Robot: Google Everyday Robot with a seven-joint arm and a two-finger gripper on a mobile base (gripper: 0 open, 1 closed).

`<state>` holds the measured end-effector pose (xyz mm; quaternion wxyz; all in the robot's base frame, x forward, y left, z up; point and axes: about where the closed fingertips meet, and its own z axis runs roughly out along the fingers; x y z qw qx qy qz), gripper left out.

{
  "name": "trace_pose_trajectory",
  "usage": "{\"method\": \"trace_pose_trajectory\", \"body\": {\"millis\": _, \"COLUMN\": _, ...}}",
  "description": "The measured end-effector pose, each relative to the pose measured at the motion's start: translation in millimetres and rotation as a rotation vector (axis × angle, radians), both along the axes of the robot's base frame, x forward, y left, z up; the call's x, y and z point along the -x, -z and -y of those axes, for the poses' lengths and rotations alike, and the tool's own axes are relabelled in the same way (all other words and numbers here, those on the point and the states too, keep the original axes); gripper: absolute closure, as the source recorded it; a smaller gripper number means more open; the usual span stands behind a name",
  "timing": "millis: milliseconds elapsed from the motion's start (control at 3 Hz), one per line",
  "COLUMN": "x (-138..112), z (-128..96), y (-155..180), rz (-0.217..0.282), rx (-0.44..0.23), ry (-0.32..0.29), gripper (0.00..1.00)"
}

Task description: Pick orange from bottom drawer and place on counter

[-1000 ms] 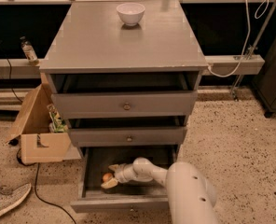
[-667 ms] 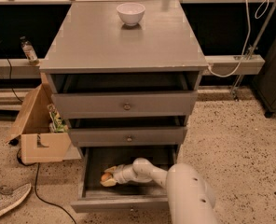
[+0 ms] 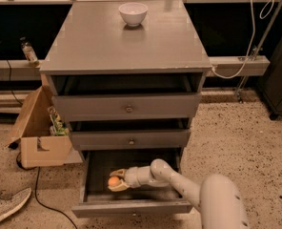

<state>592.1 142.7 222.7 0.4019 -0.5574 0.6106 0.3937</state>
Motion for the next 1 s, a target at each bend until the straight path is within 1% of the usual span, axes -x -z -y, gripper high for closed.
{"method": "trace_pose_trajectory", "body": {"millis": 333, "x": 46, "z": 66, "y": -72, "rz": 0.122, "rx": -0.049, "ry": -0.086, "gripper": 1.0}}
{"method": "trace_pose_trajectory", "body": {"millis": 667, "x": 47, "z": 65, "y": -77, "rz": 0.124, "rx": -0.047, "ry": -0.093, "gripper": 1.0}}
{"method": "trace_pose_trajectory", "body": {"millis": 1000, "x": 55, "z": 62, "y": -109, "rz": 0.136, "rx": -0.04, "ry": -0.142, "gripper": 1.0}}
